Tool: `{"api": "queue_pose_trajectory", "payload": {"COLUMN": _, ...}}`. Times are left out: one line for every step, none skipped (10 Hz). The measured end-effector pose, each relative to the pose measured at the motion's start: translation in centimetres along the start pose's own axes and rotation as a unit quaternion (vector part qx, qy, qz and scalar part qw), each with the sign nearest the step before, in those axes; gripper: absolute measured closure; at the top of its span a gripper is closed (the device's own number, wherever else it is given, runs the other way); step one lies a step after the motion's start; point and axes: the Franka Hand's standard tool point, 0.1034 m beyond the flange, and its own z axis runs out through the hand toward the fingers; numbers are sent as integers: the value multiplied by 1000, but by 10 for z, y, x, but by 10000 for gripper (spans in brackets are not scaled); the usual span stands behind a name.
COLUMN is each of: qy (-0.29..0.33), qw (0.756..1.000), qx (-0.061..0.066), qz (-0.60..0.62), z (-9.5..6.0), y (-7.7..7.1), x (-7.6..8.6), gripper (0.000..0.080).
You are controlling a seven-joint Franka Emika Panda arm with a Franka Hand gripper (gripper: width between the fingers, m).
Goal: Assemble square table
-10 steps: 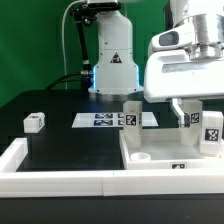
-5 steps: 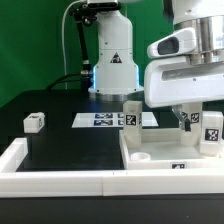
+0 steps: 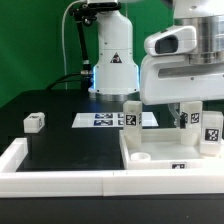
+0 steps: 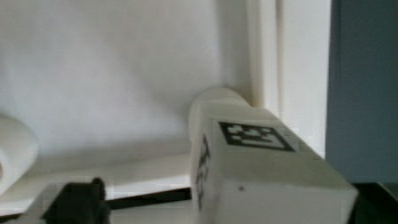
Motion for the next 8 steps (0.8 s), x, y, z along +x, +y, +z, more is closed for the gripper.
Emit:
{"api": "queue_pose_trajectory", "payload": {"qy": 0, "qw": 1000, "qx": -1, "qz": 3, "z": 0, "y": -2, "x": 0, "gripper": 276}}
{"api": "queue_pose_trajectory", "payload": {"qy": 0, "qw": 1000, "qx": -1, "qz": 3, "z": 1, "y": -1, "x": 0, "gripper": 416}}
{"api": "queue_pose_trajectory", "payload": {"qy": 2, "qw": 1000, "qx": -1, "qz": 4, "z": 1, "y": -1, "x": 0, "gripper": 510}}
{"api": "queue_pose_trajectory", "payload": {"qy": 3, "qw": 1000, "qx": -1, "qz": 3, "z": 1, "y": -1, "x": 1, "gripper": 510}}
{"api": "queue_pose_trajectory", "payload": {"qy": 4, "qw": 1000, "qx": -1, "qz": 9, "z": 1, "y": -1, "x": 1, "gripper": 509}}
{"api": "queue_pose_trajectory", "payload": {"qy": 4, "qw": 1000, "qx": -1, "qz": 20, "z": 1, "y": -1, "x": 1, "gripper": 509}}
{"api": "queue_pose_trajectory", "payload": {"qy": 4, "qw": 1000, "qx": -1, "qz": 20, "z": 1, "y": -1, "x": 1, "gripper": 509}}
{"api": "queue_pose_trajectory", "payload": {"qy": 4, "qw": 999, "qx": 0, "qz": 34, "z": 1, "y": 0, "x": 1, "gripper": 509}}
